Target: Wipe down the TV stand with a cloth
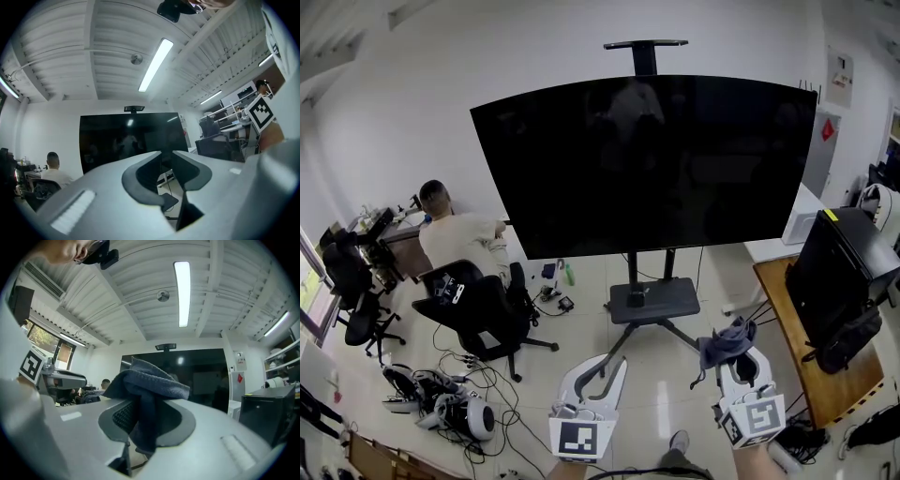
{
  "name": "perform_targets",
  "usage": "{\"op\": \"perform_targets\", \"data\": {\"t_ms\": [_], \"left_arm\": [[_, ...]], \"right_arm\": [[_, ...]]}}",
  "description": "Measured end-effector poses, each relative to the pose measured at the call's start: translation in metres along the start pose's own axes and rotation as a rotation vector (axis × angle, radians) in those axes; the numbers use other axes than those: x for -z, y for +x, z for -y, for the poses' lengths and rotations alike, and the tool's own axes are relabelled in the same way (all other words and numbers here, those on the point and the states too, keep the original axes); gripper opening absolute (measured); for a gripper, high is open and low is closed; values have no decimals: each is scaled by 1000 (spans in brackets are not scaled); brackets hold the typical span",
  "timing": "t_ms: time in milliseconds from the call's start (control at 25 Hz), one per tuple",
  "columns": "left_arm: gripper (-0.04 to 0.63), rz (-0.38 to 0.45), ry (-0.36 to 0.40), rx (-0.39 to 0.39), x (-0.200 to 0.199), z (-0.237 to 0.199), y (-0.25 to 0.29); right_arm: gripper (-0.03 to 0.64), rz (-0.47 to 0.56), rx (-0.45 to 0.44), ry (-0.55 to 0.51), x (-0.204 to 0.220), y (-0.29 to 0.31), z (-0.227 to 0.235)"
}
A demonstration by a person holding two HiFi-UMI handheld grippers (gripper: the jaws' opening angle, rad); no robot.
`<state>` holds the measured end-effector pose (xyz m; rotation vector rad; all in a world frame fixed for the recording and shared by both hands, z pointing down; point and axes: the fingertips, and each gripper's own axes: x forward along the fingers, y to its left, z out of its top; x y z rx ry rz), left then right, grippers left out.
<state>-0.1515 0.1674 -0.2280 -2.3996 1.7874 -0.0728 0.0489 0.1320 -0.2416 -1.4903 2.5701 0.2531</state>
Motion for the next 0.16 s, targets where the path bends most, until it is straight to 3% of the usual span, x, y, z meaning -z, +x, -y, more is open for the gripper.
{"op": "perform_targets", "data": {"t_ms": [160], "left_arm": [[275, 6, 4, 48, 1, 10, -16]], "right_arm": [[83, 8, 8, -9, 1, -19, -9]]}}
